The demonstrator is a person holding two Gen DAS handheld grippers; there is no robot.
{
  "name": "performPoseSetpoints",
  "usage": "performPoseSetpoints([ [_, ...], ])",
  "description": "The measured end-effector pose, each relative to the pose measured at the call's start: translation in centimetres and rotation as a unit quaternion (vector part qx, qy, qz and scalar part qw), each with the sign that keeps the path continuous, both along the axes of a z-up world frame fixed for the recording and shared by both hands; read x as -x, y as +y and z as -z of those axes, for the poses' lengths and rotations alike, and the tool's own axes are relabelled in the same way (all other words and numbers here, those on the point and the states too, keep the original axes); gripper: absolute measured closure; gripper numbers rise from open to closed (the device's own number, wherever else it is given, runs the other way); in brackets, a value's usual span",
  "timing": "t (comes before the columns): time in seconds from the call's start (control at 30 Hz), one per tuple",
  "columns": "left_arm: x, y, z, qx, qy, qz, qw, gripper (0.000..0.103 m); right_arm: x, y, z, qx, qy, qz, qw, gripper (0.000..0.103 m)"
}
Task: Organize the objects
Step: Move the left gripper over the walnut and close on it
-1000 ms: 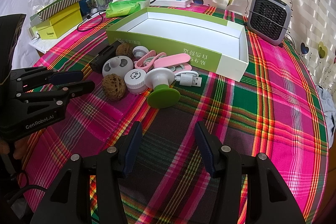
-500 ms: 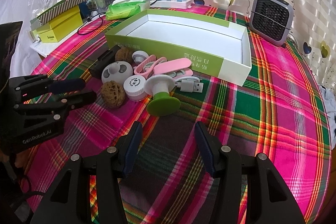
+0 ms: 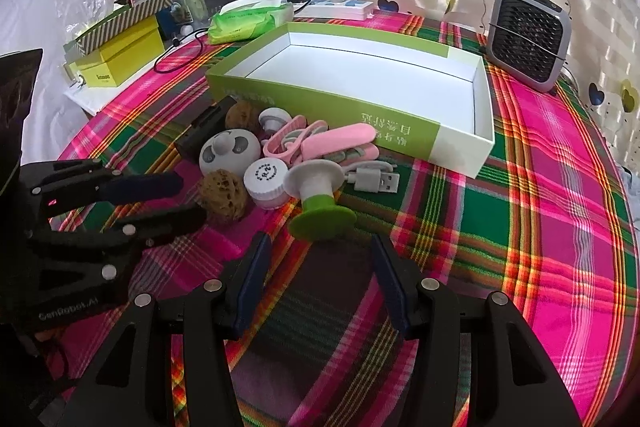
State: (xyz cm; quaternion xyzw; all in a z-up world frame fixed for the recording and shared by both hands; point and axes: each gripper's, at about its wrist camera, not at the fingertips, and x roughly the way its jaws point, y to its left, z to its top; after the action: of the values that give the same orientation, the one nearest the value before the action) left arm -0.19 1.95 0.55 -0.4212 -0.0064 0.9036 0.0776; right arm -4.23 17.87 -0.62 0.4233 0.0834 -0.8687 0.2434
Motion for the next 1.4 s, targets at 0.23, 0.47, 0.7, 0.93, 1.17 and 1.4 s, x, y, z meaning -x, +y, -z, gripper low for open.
performPoseSetpoints([
  [0.23, 0.1, 0.3, -0.1, -0.016, 0.001, 0.012, 0.9998, 0.070, 0.8, -0.2, 0.0, 0.001, -0.001, -0.005, 1.000, 0.050],
  [0.47, 0.6, 0.8, -0.2, -0.023, 0.000, 0.024, 0.9995, 0.068, 0.9, -0.4, -0.1, 0.007, 0.000, -0.016, 1.000, 0.063],
  [0.7, 1.1, 1.0, -0.1, -0.022, -0.002, 0.020, 0.9996, 0.068, 0.6, -0.2, -0.2, 0.013, 0.005, -0.018, 1.000, 0.068],
  [0.93, 1.7, 1.1, -0.2, -0.016, -0.003, 0.020, 0.9997, 0.068, 0.5, 0.3, -0.3, 0.018, 0.005, -0.014, 1.000, 0.068],
  [1.17, 2.3, 1.9, 0.1, -0.001, -0.006, 0.024, 0.9997, 0.068, 0.1, 1.0, -0.4, 0.021, 0.007, -0.010, 1.000, 0.068],
  [1.4, 2.2, 2.2, 0.1, 0.006, -0.003, 0.027, 0.9996, 0.073, -0.3, 1.2, -0.5, 0.020, 0.009, -0.008, 1.000, 0.068],
])
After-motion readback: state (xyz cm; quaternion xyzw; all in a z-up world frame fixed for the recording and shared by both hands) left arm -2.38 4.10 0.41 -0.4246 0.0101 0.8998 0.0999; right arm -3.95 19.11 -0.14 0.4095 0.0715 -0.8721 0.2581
